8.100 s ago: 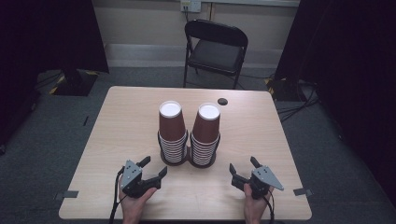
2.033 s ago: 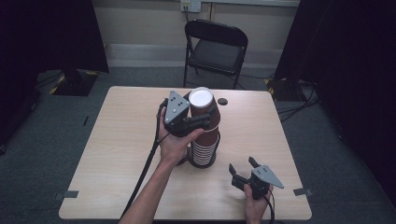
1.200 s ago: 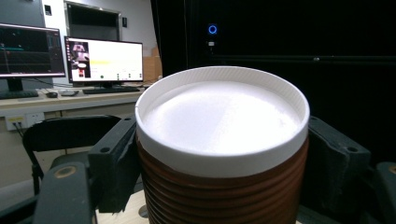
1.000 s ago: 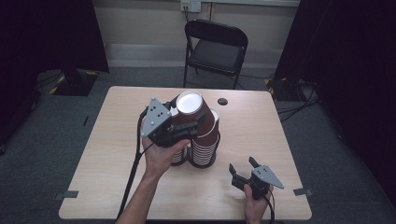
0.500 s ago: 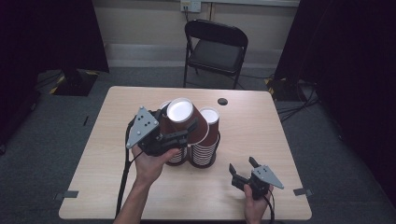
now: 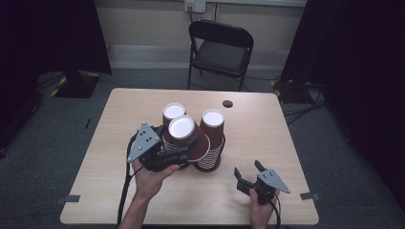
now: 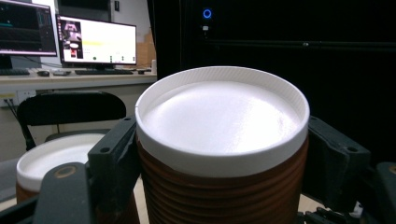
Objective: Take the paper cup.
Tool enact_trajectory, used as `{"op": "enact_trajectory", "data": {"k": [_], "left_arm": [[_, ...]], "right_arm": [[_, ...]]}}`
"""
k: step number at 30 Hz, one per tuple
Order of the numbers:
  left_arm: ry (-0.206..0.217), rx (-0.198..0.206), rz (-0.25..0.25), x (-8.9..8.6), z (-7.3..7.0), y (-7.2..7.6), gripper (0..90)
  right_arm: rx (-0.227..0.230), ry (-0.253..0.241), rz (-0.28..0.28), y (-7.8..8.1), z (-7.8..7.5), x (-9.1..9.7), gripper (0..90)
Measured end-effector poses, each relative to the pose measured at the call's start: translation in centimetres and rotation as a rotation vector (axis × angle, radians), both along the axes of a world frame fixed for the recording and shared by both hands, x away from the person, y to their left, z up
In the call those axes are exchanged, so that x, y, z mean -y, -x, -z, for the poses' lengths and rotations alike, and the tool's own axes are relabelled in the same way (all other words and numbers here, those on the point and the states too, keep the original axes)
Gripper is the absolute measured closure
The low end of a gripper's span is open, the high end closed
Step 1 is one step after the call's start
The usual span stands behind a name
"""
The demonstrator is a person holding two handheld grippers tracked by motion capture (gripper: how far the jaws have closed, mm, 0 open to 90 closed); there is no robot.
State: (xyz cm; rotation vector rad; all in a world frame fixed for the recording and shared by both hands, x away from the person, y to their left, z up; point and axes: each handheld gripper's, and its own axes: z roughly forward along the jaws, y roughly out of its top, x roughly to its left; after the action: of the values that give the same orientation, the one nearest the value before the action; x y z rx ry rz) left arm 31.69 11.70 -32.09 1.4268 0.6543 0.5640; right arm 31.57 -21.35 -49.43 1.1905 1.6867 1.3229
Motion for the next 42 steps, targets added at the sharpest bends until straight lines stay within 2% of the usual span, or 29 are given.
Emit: {"op": "enact_trajectory", "data": {"k": [4, 6, 12, 15, 16, 18, 20, 26, 32, 33, 38, 42], "left_arm": [[-0.01, -0.023, 0.004, -0.1, 0.9, 0.0, 21.9], [-0.01, -0.052, -0.005, -0.2, 1.7, -0.2, 21.9], [0.01, -0.125, 0.004, -0.3, 3.8, -0.3, 21.9], [0.003, -0.143, 0.014, -0.3, 4.5, -0.3, 21.9], [0.003, -0.15, 0.019, -0.4, 4.6, -0.3, 21.9], [0.006, -0.164, 0.024, -0.4, 5.0, -0.2, 21.9], [0.021, -0.186, 0.03, -0.4, 5.5, 0.1, 22.0], [0.033, -0.248, 0.046, -0.2, 7.6, 0.3, 22.0], [0.104, -0.321, 0.09, -0.8, 9.4, 0.0, 22.0], [0.124, -0.332, 0.094, -0.9, 9.7, 0.0, 22.0], [0.17, -0.379, 0.096, -1.6, 10.7, -0.1, 22.0], [0.188, -0.388, 0.106, -2.0, 11.0, 0.4, 22.0]], "right_arm": [[-0.001, -0.002, 0.0, 0.0, 0.0, 0.0, 15.9], [-0.003, 0.0, -0.009, 0.0, 0.0, 0.0, 15.6], [-0.021, 0.033, -0.029, 0.0, 0.0, -0.4, 15.2], [-0.03, 0.053, -0.041, 0.0, -0.1, -0.7, 15.2], [-0.035, 0.053, -0.047, 0.1, -0.1, -0.9, 15.2], [-0.036, 0.02, -0.093, 0.4, -0.1, -1.1, 13.0], [-0.024, 0.044, -0.066, 0.8, -0.1, -1.8, 15.1], [-0.012, 0.072, -0.176, 1.6, -0.1, -3.8, 18.6], [-0.004, 0.012, -0.273, 2.3, 0.0, -5.4, 21.1], [-0.006, -0.003, -0.296, 2.4, 0.0, -5.6, 21.6], [0.013, -0.049, -0.359, 2.8, -0.1, -6.4, 25.2], [0.008, -0.127, -0.439, 3.0, -0.5, -6.6, 27.1]]}}
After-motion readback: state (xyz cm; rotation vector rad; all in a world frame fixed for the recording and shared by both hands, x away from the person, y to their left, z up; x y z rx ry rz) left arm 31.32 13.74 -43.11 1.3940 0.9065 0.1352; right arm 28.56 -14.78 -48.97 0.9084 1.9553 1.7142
